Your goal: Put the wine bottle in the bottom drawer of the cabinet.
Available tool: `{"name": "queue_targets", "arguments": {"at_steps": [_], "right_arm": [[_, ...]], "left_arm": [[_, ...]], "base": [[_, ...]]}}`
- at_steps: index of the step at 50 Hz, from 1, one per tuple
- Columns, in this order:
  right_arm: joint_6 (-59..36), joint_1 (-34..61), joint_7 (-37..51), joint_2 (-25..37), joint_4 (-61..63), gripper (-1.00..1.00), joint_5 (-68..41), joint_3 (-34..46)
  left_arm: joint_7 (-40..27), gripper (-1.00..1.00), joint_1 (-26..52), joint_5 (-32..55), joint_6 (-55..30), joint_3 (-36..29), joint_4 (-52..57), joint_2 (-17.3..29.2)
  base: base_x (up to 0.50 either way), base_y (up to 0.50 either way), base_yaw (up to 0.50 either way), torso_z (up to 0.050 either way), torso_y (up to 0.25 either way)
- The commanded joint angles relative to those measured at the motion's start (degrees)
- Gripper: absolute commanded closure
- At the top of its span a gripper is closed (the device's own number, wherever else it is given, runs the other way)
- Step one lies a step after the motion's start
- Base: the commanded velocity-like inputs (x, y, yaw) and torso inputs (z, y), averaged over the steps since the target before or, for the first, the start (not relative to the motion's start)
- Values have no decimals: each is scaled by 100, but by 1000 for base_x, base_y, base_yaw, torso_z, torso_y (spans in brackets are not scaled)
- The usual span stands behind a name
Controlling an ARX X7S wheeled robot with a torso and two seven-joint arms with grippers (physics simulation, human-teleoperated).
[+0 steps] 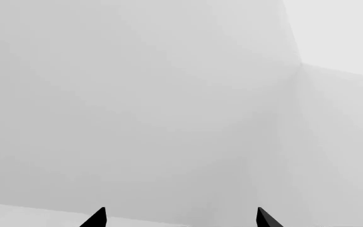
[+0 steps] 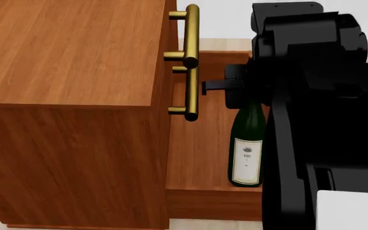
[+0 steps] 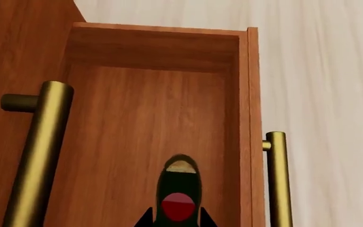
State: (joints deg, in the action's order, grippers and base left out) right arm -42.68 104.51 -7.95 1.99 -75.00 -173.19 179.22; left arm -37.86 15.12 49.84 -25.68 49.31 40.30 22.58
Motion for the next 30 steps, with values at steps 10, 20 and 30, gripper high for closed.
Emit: {"name": "queue_targets", "arguments": {"at_steps": [10,20,30], "right_arm": [[182,-125,2,32,1,100,81,26],[182,-125,2,32,1,100,80,28],[182,-125,2,32,1,100,80,28]], "left_arm": [[81,-100,-93,-107,99,-44,-71,-72],[81,-100,-94,-107,100,-44,-71,-72],[81,-100,-94,-107,100,-44,-71,-72]], "base": [[0,0,0,0,0],[0,0,0,0,-2],[0,0,0,0,0]]}}
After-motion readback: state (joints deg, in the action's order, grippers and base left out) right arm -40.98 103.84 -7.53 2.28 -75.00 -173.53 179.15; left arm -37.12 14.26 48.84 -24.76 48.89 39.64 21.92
